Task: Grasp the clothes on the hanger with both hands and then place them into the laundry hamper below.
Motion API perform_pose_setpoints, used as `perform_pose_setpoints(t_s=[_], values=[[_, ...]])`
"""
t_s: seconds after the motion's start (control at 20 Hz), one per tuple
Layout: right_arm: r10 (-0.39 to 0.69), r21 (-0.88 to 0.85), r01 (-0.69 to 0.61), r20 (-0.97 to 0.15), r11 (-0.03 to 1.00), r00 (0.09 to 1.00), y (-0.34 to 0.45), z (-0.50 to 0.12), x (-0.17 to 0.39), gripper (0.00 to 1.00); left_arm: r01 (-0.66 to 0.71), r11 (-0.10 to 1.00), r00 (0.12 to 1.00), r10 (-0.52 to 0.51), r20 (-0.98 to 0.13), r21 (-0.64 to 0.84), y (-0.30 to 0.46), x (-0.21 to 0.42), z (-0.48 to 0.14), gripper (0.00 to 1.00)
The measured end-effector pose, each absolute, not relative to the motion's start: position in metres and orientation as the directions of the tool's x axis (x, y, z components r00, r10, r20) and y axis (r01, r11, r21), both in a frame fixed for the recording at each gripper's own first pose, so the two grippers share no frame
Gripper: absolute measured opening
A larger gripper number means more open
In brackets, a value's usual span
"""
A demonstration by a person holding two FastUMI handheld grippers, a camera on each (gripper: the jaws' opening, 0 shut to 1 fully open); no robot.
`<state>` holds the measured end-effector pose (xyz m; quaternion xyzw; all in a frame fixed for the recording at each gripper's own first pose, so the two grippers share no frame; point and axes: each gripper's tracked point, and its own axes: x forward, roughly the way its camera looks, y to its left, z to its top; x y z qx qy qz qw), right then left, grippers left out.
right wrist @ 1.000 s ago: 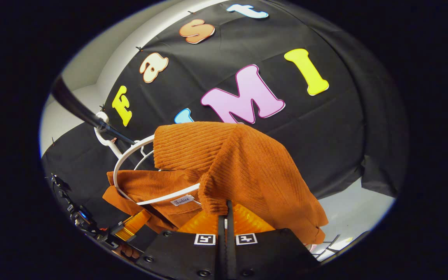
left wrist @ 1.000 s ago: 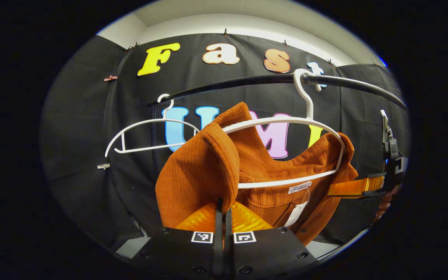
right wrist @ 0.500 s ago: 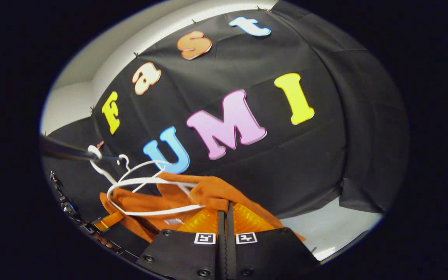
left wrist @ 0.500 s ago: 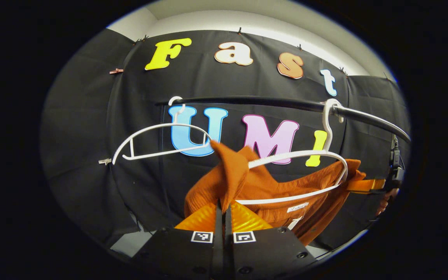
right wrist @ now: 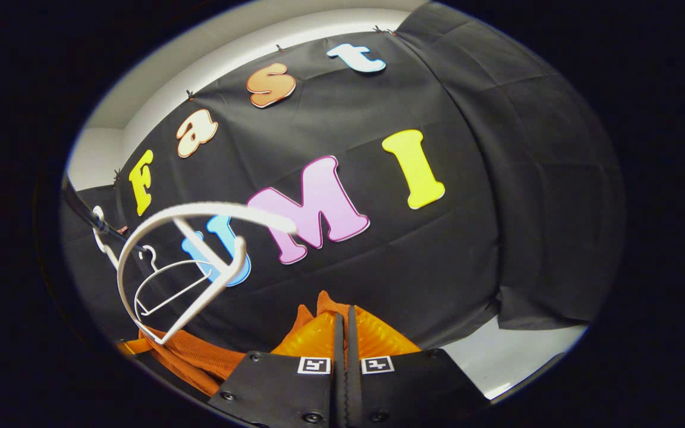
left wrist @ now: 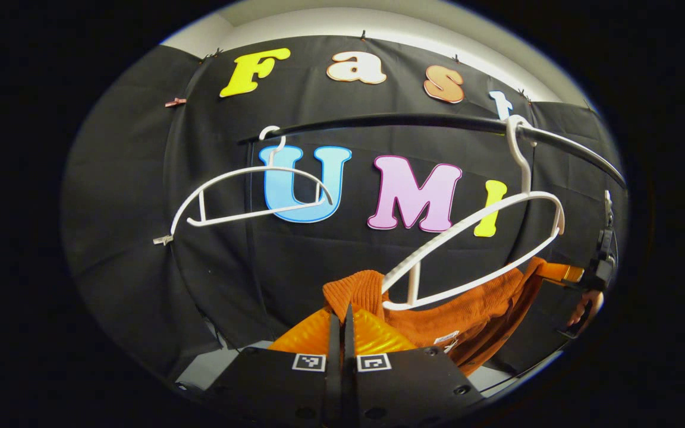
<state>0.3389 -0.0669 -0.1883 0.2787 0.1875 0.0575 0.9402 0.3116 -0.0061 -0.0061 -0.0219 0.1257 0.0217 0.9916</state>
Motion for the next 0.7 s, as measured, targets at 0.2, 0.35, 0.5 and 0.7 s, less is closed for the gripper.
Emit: perform_pose_setpoints(t_s=[0.2, 0.35, 0.5, 0.7], values=[[0.323, 0.616, -0.07, -0.311, 0.785, 0.894, -0.03, -0.201, 0.307, 0.04, -0.062, 0.998, 0.956, 0.052, -0.289, -0.027, 0.006, 0.301, -0.042, 0.05], [0.428, 0.654, -0.152, -0.285, 0.741, 0.857, 0.005, -0.199, 0.282, 0.04, -0.03, 0.998, 0.944, 0.01, -0.331, -0.056, -0.003, 0.292, -0.076, 0.05], [0.513, 0.675, -0.228, -0.257, 0.702, 0.819, 0.039, -0.188, 0.26, 0.04, 0.01, 0.998, 0.938, -0.033, -0.346, -0.068, -0.019, 0.285, -0.097, 0.05], [0.596, 0.698, -0.294, -0.233, 0.653, 0.769, 0.076, -0.176, 0.236, 0.04, 0.09, 0.993, 0.933, -0.111, -0.342, -0.078, -0.054, 0.284, -0.107, 0.04]])
